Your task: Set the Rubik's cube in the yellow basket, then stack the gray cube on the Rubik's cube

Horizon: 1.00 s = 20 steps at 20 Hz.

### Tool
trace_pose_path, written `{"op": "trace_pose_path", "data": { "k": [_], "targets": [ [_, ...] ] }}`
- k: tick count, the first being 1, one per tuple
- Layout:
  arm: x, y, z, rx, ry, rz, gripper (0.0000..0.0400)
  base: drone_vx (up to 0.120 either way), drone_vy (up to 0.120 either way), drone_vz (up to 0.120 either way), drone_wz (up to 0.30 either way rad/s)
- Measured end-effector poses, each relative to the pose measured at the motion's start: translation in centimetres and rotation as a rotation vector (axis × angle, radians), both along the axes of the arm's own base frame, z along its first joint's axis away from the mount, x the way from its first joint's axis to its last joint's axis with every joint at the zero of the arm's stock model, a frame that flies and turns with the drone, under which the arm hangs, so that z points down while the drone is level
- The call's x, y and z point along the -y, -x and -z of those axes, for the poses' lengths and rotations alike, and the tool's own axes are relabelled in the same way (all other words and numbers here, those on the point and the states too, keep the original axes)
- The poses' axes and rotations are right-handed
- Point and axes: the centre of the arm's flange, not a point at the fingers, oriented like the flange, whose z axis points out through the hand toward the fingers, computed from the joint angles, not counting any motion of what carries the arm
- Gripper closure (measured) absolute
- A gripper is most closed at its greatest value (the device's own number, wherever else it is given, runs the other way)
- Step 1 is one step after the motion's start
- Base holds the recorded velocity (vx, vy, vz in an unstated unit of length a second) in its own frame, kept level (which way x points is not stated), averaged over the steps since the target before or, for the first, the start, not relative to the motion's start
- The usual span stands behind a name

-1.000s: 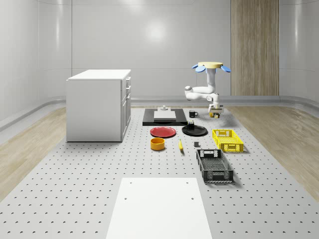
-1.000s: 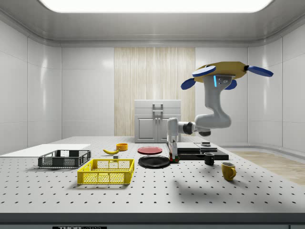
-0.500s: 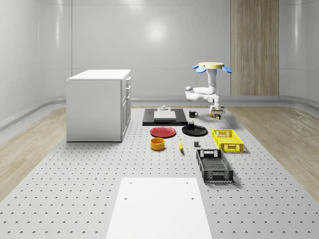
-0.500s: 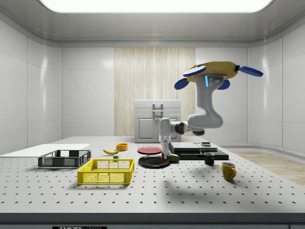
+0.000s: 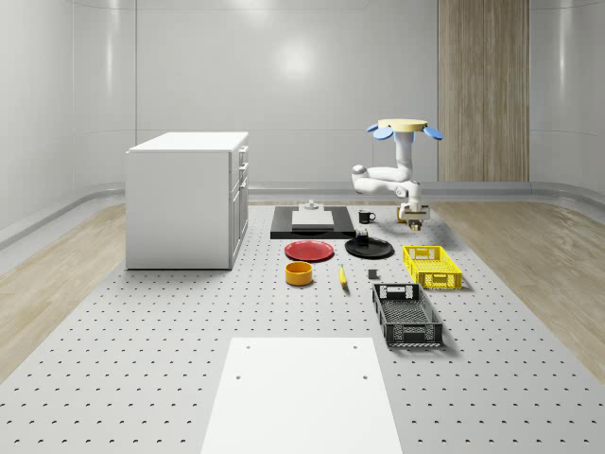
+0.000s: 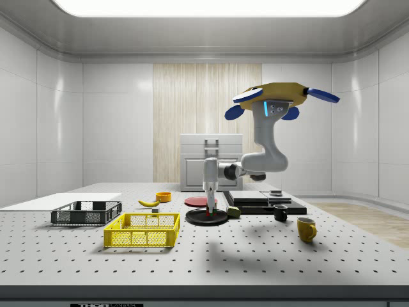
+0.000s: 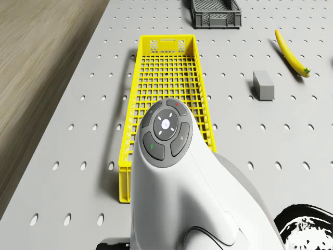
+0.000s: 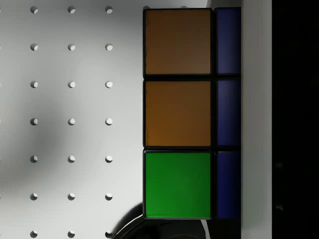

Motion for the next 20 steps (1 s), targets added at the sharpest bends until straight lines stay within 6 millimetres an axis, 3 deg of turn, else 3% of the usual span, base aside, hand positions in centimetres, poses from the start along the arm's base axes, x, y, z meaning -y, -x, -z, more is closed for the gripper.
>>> {"op": "trace_pose_path", "data": {
  "k": [20],
  "targets": [
    [0.0, 0.0, 0.0, 0.0, 0.0, 0.0, 0.0075, 0.12, 0.0, 0.0, 0.0]
  ]
}}
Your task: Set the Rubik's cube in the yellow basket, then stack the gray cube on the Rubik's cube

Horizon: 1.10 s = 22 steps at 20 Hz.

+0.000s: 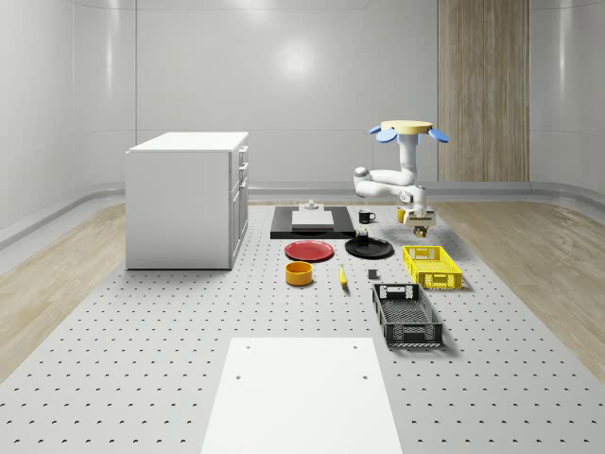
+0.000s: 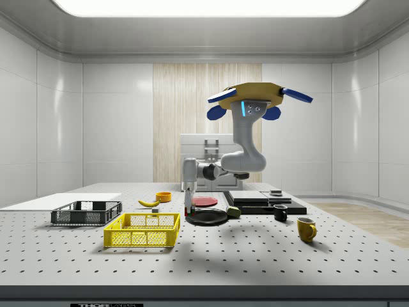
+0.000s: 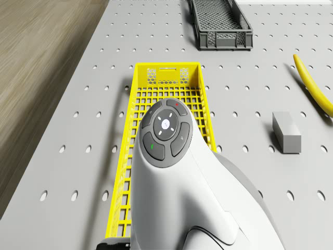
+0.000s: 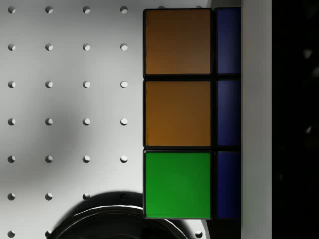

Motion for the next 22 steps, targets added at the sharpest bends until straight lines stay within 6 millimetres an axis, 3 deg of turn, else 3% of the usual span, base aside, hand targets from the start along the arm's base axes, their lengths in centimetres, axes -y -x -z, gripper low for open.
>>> {"op": "trace_pose_path", "data": {
  "k": [22],
  "targets": [
    [0.0, 0.0, 0.0, 0.0, 0.0, 0.0, 0.0075, 0.12, 0.0, 0.0, 0.0]
  ]
}}
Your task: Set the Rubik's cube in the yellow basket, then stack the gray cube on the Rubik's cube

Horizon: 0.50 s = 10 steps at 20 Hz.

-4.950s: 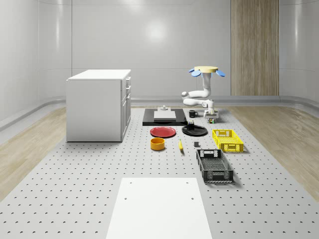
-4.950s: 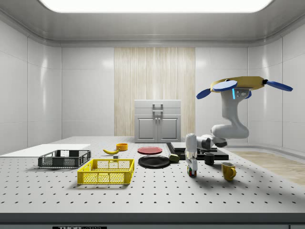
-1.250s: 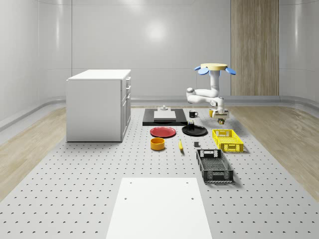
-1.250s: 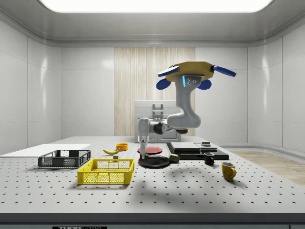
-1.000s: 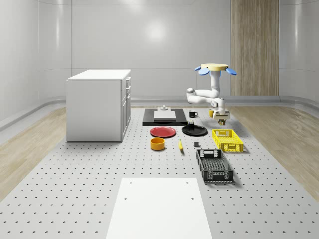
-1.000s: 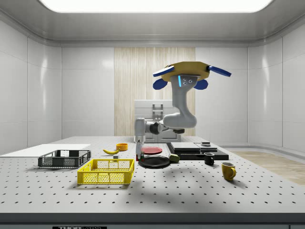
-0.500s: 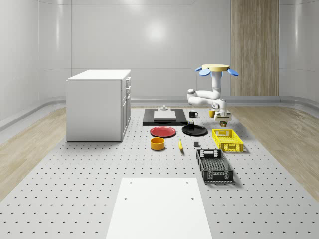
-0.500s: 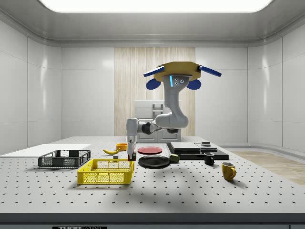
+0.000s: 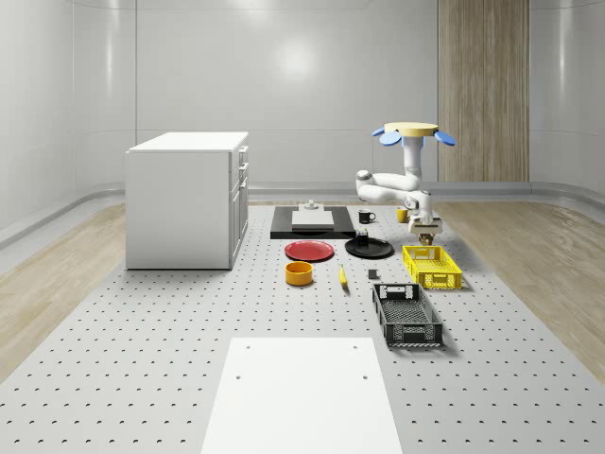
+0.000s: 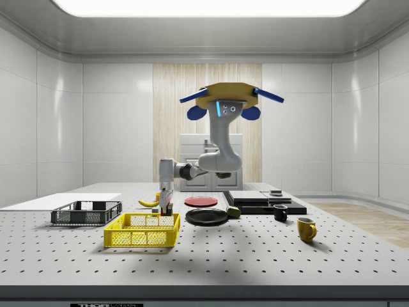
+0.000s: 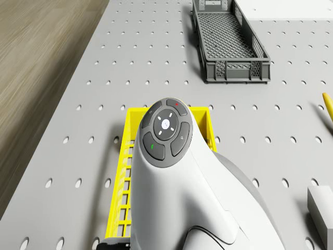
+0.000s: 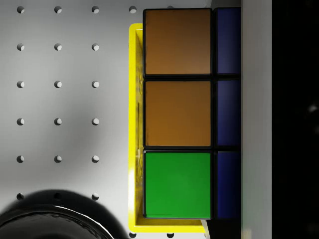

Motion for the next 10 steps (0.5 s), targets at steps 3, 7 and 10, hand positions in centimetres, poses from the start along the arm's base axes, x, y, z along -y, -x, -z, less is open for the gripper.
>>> {"op": "trace_pose_path", "data": {
  "k": [3, 7, 10],
  "targets": [
    [0.0, 0.0, 0.0, 0.0, 0.0, 0.0, 0.0075, 0.12, 0.0, -0.12, 0.0],
    [0.0, 0.0, 0.0, 0.0, 0.0, 0.0, 0.0075, 0.12, 0.0, -0.12, 0.0],
    [0.0, 0.0, -0.07, 0.0, 0.0, 0.0, 0.0075, 0.08, 0.0, -0.107, 0.0]
  ]
}}
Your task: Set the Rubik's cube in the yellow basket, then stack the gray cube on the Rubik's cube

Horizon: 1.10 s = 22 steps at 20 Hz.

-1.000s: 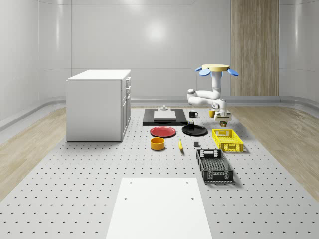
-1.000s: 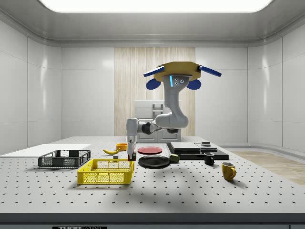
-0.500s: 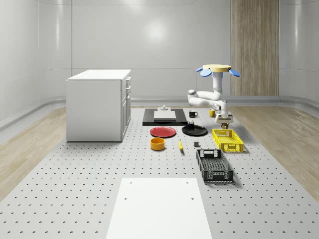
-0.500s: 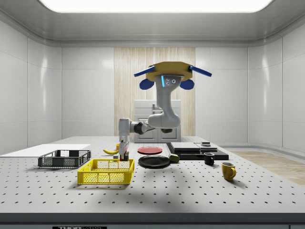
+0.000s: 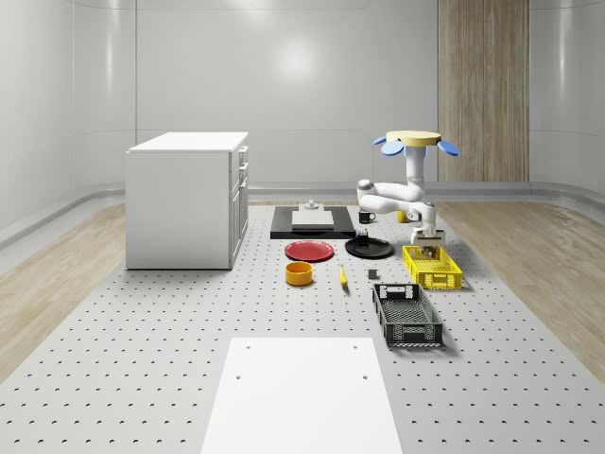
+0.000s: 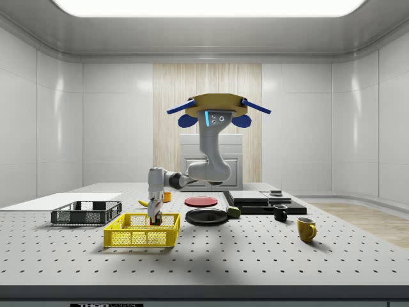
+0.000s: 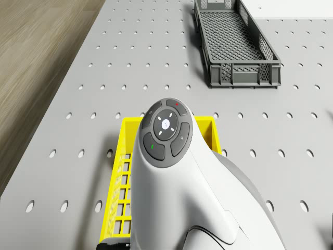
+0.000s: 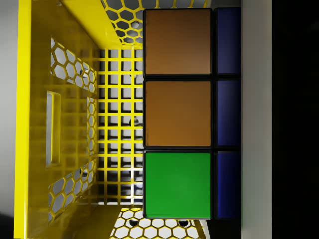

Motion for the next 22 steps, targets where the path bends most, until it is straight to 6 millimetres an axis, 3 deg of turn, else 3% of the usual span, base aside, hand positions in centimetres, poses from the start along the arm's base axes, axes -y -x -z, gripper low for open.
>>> {"op": "trace_pose_path", "data": {
  "k": [15, 18, 22],
  "targets": [
    [0.0, 0.0, -4.2, 0.0, 0.0, 0.0, 0.0075, 0.0, 0.0, 0.0, 0.0],
    [0.0, 0.0, -4.5, 0.0, 0.0, 0.0, 0.0035, 0.0, 0.0, 0.0, 0.0],
    [0.0, 0.0, -4.8, 0.0, 0.0, 0.0, 0.0013, 0.0, 0.0, 0.0, 0.0]
  ]
}}
